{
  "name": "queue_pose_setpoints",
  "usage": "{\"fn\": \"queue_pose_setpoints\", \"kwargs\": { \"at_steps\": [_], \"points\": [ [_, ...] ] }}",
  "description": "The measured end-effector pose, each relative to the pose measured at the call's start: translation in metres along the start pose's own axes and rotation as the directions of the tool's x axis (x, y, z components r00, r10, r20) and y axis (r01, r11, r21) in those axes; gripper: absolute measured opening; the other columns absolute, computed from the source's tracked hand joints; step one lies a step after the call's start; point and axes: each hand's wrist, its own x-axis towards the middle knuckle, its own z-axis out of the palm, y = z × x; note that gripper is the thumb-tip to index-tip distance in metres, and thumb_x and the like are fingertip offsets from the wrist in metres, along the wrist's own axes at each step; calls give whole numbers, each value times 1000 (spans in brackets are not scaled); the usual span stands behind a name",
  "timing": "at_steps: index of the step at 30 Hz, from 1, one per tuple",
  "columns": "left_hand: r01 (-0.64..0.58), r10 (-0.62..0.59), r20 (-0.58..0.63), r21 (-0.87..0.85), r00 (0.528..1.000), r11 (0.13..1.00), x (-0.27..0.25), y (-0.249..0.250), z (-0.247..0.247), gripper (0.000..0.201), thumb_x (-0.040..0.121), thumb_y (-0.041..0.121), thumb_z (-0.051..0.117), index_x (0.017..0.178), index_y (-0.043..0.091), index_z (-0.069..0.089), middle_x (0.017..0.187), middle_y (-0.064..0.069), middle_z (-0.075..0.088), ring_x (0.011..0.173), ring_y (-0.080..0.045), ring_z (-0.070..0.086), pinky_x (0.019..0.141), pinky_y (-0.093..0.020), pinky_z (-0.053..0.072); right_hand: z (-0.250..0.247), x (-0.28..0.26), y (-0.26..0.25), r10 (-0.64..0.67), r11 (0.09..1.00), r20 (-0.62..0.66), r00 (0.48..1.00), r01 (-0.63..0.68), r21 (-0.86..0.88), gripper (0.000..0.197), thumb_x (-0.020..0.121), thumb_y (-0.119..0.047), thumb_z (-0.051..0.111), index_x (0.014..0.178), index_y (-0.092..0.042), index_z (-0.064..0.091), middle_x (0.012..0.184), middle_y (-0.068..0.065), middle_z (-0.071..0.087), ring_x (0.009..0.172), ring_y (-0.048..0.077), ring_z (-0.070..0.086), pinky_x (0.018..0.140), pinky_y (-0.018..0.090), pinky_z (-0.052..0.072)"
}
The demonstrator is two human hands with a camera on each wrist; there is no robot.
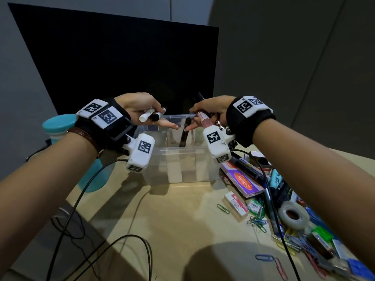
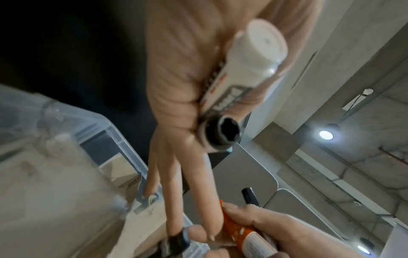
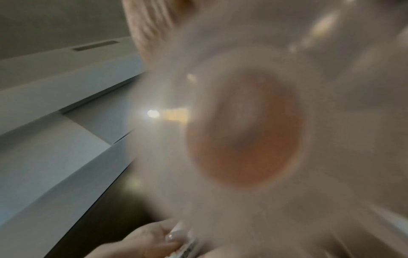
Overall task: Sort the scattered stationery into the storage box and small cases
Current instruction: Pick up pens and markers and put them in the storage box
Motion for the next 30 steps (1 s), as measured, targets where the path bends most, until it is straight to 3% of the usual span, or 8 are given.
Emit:
{"fn": "queue_pose_setpoints", "kwargs": {
  "at_steps": [6,9,11,15,18,21,27,30],
  "points": [
    [-14,8,77,83,997,996,-4,4,10,25,102,2,30,118,-11,44,113,-30,58,93,-39,66,66,-43,61,-20,11,-3,-18,998,-101,995,23,54,40,102,-36,44,92,0,58,76,16,73,61,14,67,38,12,35],
    [-16,8,80,102,997,995,-1,3,15,21,101,0,31,114,-9,44,111,-31,58,97,-40,65,78,-48,57,-29,15,-5,-80,993,-161,984,92,70,42,101,-39,46,83,-3,58,63,10,71,51,12,66,59,16,45],
    [-3,-7,81,129,997,992,-1,1,18,19,101,-2,31,115,-10,42,111,-33,57,96,-42,65,75,-49,57,-33,16,-5,-120,983,-198,973,144,114,40,101,-37,49,82,-3,57,57,7,68,45,11,64,79,18,49],
    [21,-32,67,163,997,986,3,-1,20,27,101,-1,31,123,-17,34,114,-37,53,94,-42,65,75,-42,58,-37,15,-2,-135,979,-215,967,164,125,31,101,-29,51,86,-2,55,70,6,67,42,9,63,53,16,53],
    [18,-27,50,165,998,986,7,2,19,32,100,-2,33,128,-16,32,126,-39,48,99,-44,65,76,-42,60,-39,12,0,-112,991,-193,975,124,52,20,101,-19,49,89,-4,53,62,5,69,46,8,65,55,17,42],
    [29,-37,31,244,999,969,8,2,23,32,100,-2,34,129,-16,33,127,-37,49,108,-43,62,78,-42,58,-38,5,0,-108,993,-192,975,114,19,10,99,-14,46,94,-6,49,57,5,67,43,7,61,44,12,33],
    [69,-94,49,368,994,927,9,-2,36,23,101,-2,35,122,-11,41,118,-29,55,90,-33,69,60,-27,60,-38,-3,-1,-138,989,-187,973,144,20,10,100,-16,45,100,-6,46,58,7,69,43,7,63,57,20,38],
    [107,-128,27,394,991,913,13,-6,37,34,102,-1,32,131,-16,37,126,-31,52,100,-40,63,67,-35,61,-42,-4,-1,-119,992,-186,975,125,23,15,99,-17,47,101,-2,49,63,8,71,47,7,61,64,20,38]
  ]
}}
